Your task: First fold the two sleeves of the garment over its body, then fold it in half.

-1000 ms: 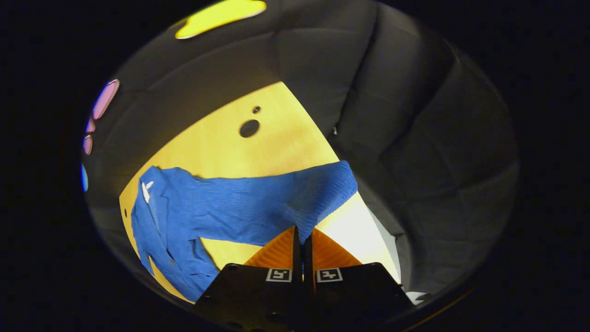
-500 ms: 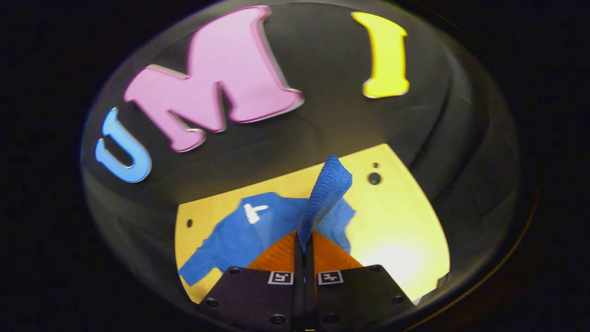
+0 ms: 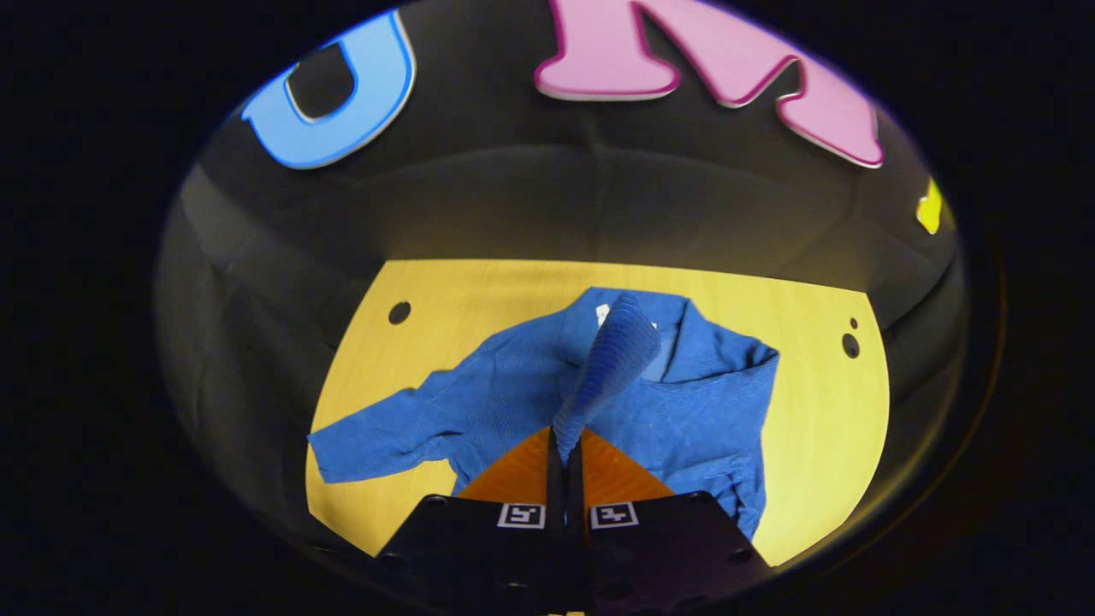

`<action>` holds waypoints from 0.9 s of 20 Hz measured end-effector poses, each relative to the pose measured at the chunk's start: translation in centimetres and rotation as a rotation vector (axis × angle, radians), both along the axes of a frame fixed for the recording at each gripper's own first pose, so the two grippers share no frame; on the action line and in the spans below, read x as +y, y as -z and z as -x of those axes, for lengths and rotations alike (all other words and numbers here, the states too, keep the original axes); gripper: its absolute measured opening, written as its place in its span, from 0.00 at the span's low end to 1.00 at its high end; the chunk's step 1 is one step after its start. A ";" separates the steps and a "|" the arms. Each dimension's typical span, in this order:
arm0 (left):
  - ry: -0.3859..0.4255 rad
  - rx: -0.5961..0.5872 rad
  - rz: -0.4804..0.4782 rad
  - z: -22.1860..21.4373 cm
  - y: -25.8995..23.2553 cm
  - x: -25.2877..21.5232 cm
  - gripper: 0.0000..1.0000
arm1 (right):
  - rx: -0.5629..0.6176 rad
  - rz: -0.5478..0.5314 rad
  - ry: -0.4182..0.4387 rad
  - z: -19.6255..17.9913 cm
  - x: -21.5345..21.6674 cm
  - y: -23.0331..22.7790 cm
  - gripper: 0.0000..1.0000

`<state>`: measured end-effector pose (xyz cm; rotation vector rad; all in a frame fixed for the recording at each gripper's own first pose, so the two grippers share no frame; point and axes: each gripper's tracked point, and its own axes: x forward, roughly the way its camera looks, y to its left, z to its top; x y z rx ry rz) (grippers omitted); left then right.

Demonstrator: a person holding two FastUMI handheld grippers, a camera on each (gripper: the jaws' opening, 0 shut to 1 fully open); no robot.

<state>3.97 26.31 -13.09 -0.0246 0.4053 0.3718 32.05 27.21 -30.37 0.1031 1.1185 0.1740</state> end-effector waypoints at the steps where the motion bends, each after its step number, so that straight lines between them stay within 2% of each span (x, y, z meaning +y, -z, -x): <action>1: -0.033 0.013 0.007 0.4 0.4 0.5 0.80 | 0.037 -0.006 -0.001 0.0 1.2 2.0 0.04; 4: -0.123 0.063 0.055 2.2 2.2 1.3 0.80 | 0.116 0.038 -0.013 -0.4 2.5 8.2 0.04; 7: -0.212 0.153 0.097 4.1 4.6 1.5 0.80 | 0.185 -0.024 -0.020 0.2 5.8 12.2 0.05; 8: -0.231 0.215 0.125 5.4 5.8 1.0 0.80 | 0.205 -0.063 -0.021 0.4 7.0 12.9 0.05; 12: -0.262 0.237 0.119 5.7 6.0 0.8 0.83 | 0.265 -0.198 0.038 -0.1 10.0 13.7 0.08; 13: -0.262 0.234 0.130 5.4 6.1 0.7 0.83 | 0.267 -0.229 0.050 -0.4 10.4 13.5 0.00; 14: -0.258 0.238 0.139 5.5 6.7 0.8 0.82 | 0.261 -0.257 0.065 -1.0 10.7 13.3 0.05; 16: -0.303 0.295 0.173 5.9 9.1 1.7 0.83 | 0.242 -0.315 0.088 -2.0 11.2 12.1 0.45; 18: -0.297 0.325 0.221 4.4 11.0 1.8 0.82 | 0.236 -0.371 0.097 -2.5 11.7 10.6 0.85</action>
